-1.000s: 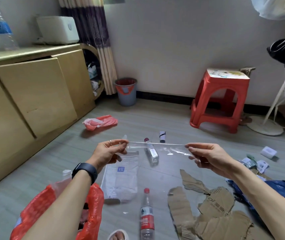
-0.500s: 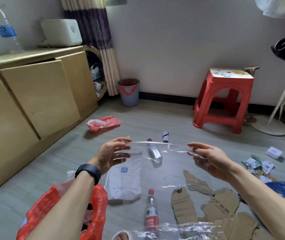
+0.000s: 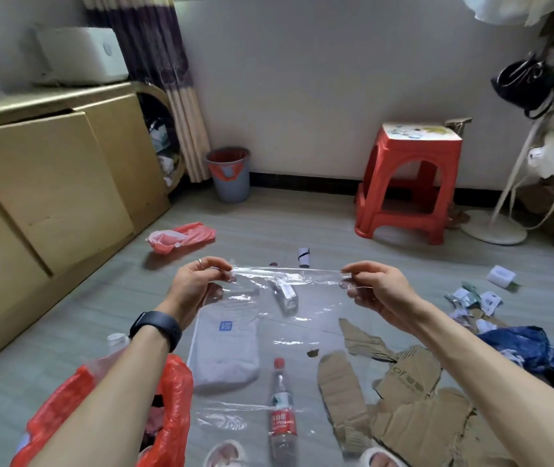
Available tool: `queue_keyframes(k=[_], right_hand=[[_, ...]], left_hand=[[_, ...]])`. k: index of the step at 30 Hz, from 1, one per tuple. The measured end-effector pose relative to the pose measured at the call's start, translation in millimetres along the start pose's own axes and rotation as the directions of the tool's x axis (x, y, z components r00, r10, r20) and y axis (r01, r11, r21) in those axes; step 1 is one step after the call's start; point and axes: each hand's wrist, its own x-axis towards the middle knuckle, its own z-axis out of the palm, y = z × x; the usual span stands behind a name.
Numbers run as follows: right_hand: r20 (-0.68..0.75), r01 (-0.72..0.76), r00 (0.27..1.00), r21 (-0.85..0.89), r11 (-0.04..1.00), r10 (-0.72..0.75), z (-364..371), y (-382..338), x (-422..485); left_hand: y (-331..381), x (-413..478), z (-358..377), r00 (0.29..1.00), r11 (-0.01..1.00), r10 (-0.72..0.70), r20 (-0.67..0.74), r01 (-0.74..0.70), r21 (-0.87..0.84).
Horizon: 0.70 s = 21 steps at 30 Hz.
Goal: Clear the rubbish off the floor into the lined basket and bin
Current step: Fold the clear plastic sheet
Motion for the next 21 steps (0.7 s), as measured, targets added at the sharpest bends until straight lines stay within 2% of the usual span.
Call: queue_keyframes(k=[3, 6, 9, 11, 14, 18, 21], right_hand=[[-0.086, 0.121, 0.987, -0.148, 0.982, -0.134, 0.9, 0.3, 1.9], [-0.120, 0.122, 0.983, -0.109, 0.986, -0.135, 0.1, -0.6, 4.1], [-0.048, 0.095, 0.994, -0.035, 0.995, -0.097, -8.7, -0.9, 5.4], [0.002, 0.082, 0.997, -0.060, 0.995, -0.082, -15.3, 1.7, 5.9], [0.017, 0.103, 0.995, -0.158, 0.982, -0.102, -18.7, 7.6, 7.3], [0.072, 0.054, 0.996, -0.067, 0.996, -0.050, -24.7, 8.5, 10.2], [0.117, -0.001, 0.993, -0.082, 0.997, 0.011, -29.0, 9.6, 10.6]], left_hand=[[-2.1, 1.1, 3.4, 0.999, 0.999, 0.040, -0.010, -0.040, 0.010], [2.2, 2.1, 9.9, 0.999, 0.999, 0.048, -0.002, -0.048, -0.011], [5.2, -0.2, 5.8, 0.995, 0.997, -0.074, 0.071, 0.076, -0.026], [4.2, -2.2, 2.6, 0.987, 0.992, -0.123, 0.108, 0.121, 0.024], [2.3, -4.5, 5.4, 0.989, 0.992, -0.079, 0.122, 0.066, 0.105], [-0.2, -7.6, 2.2, 0.992, 0.996, -0.028, 0.120, 0.017, 0.086], [-1.9, -8.0, -2.5, 0.995, 0.991, -0.020, 0.099, 0.006, 0.137]])
